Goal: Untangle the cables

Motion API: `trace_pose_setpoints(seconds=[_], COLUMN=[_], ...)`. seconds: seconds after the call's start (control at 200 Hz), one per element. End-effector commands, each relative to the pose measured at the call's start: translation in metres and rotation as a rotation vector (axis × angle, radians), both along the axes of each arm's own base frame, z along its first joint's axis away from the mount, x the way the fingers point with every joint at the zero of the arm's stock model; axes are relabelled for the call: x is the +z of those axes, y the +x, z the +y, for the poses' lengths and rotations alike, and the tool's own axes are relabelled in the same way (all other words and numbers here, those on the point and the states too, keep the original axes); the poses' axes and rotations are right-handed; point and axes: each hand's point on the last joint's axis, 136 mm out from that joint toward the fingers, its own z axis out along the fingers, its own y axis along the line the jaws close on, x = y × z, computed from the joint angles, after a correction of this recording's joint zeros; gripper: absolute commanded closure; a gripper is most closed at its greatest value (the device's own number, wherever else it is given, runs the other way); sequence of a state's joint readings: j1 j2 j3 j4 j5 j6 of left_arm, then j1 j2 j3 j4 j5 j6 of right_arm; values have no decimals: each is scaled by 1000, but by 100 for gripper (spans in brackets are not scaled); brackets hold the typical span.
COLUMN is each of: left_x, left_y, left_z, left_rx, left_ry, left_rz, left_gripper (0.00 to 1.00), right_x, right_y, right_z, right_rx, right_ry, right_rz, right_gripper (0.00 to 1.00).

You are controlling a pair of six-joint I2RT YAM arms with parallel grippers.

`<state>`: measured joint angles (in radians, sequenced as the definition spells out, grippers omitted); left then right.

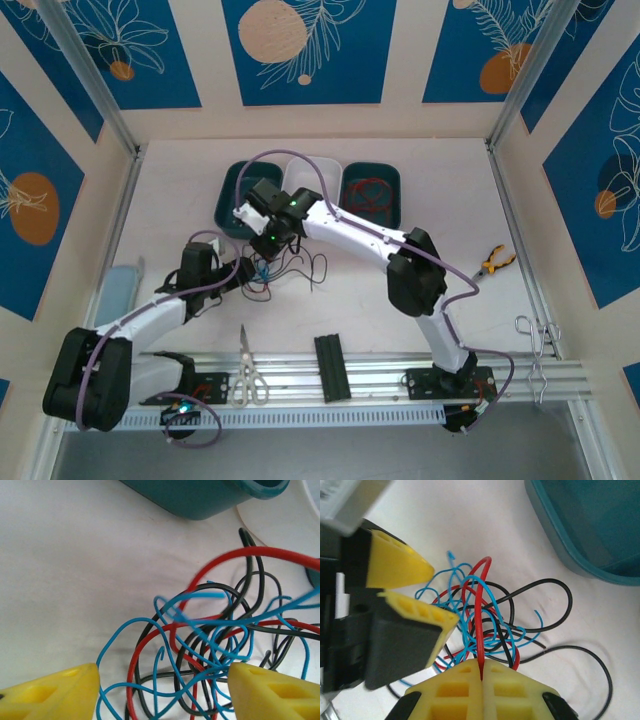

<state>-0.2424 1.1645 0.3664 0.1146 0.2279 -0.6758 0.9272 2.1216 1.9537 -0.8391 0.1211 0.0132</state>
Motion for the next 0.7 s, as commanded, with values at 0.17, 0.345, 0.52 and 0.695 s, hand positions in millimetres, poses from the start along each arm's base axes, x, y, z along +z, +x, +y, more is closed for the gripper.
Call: trace_pose_setpoints(seconds=[0.17, 0.345, 0.52, 0.695], left_x=[-3, -8, -13, -18], left_y=[5, 5, 6, 5], left_z=[-8, -11, -12, -13], left_rx=[-14, -17, -19, -19], left_ry=[-67, -79, -88, -90], left_rz=[2, 16, 28, 44], left_gripper=[42, 47, 51, 56], right_x=[36, 51, 69, 81], right_y=[-14, -14, -13, -14], right_z=[-15, -26, -37, -45], right_rx=[-61, -111, -153, -185], right_ry=[53, 87, 135, 184], right_rz=[25, 26, 19, 20], right_gripper=[100, 100, 100, 100])
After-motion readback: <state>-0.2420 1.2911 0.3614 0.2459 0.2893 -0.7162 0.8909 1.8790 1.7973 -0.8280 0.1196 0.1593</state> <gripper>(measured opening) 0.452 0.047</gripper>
